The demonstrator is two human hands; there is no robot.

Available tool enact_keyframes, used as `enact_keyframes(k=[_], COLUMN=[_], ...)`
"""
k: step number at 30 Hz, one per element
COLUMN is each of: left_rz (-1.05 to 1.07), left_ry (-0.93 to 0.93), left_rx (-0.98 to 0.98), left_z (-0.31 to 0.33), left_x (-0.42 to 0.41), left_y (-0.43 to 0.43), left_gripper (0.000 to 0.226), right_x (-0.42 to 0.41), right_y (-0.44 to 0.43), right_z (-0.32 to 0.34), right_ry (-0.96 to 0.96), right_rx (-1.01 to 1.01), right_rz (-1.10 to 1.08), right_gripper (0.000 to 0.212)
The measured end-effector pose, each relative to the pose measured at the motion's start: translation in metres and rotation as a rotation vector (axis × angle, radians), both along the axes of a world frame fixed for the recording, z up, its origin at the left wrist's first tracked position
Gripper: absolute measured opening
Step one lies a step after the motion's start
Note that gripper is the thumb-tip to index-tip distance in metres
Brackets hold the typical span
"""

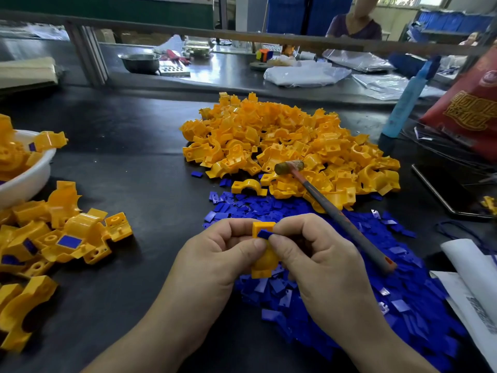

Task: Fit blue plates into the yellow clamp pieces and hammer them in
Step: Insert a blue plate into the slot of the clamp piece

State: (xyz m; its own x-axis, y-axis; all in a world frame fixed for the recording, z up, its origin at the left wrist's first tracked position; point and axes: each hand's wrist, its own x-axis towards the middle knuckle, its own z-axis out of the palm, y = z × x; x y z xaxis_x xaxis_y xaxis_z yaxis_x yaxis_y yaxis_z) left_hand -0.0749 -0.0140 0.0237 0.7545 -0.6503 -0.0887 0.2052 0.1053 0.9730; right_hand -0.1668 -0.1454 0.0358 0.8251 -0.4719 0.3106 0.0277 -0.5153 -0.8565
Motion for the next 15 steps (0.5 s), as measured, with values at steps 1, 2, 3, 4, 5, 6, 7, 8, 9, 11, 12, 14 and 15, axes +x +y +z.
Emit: enact_keyframes(k=[1, 2, 3, 4, 5, 6, 7, 8, 9, 11, 12, 14, 15], left_rz=[-0.001, 0.004, 0.013, 0.023, 0.028, 0.028, 0.023, 0.014, 0.005, -0.01, -0.016, -0.032, -0.036], left_ry=[-0.022, -0.044, -0.063, -0.076, -0.083, -0.087, -0.089, -0.09, -0.088, -0.087, -0.089, -0.087, -0.079], left_rx=[0.004, 0.013, 0.023, 0.03, 0.035, 0.036, 0.037, 0.041, 0.047, 0.058, 0.062, 0.067, 0.068], left_z=[0.0005, 0.0006, 0.0003, -0.0003, -0.0012, -0.002, -0.0023, -0.0023, -0.0024, -0.0027, -0.0029, -0.0041, -0.0045], left_x=[-0.0003, -0.0006, -0.0007, -0.0008, -0.0008, -0.0005, -0.0005, -0.0003, -0.0004, -0.0005, -0.0006, -0.0008, -0.0009], left_y=[0.0, 0.0004, 0.0006, 0.0007, 0.001, 0.0011, 0.0014, 0.0014, 0.0018, 0.0019, 0.0019, 0.0016, 0.0014], left_gripper=[0.029, 0.032, 0.035, 0.039, 0.041, 0.041, 0.041, 0.04, 0.039, 0.034, 0.032, 0.026, 0.025], right_x=[0.0, 0.0001, 0.0001, 0.0003, 0.0004, 0.0006, 0.0008, 0.0011, 0.0013, 0.0015, 0.0015, 0.0016, 0.0015], right_y=[0.0004, 0.0007, 0.0009, 0.001, 0.0008, 0.0002, -0.0006, -0.0017, -0.0027, -0.0041, -0.0044, -0.0047, -0.0049], right_z=[0.0008, 0.001, 0.0006, -0.0003, -0.0013, -0.0022, -0.0028, -0.0029, -0.0029, -0.0023, -0.0019, -0.0012, -0.001], right_ry=[-0.008, -0.015, -0.021, -0.025, -0.024, -0.019, -0.01, 0.001, 0.009, 0.01, 0.002, -0.018, -0.022], right_rx=[-0.03, -0.051, -0.062, -0.06, -0.041, -0.009, 0.031, 0.078, 0.134, 0.252, 0.28, 0.288, 0.287], right_rz=[0.0, 0.002, 0.004, 0.005, 0.003, -0.002, -0.004, 0.005, 0.027, 0.089, 0.113, 0.138, 0.148], right_gripper=[0.014, 0.015, 0.015, 0.015, 0.015, 0.015, 0.017, 0.019, 0.022, 0.026, 0.024, 0.02, 0.02])
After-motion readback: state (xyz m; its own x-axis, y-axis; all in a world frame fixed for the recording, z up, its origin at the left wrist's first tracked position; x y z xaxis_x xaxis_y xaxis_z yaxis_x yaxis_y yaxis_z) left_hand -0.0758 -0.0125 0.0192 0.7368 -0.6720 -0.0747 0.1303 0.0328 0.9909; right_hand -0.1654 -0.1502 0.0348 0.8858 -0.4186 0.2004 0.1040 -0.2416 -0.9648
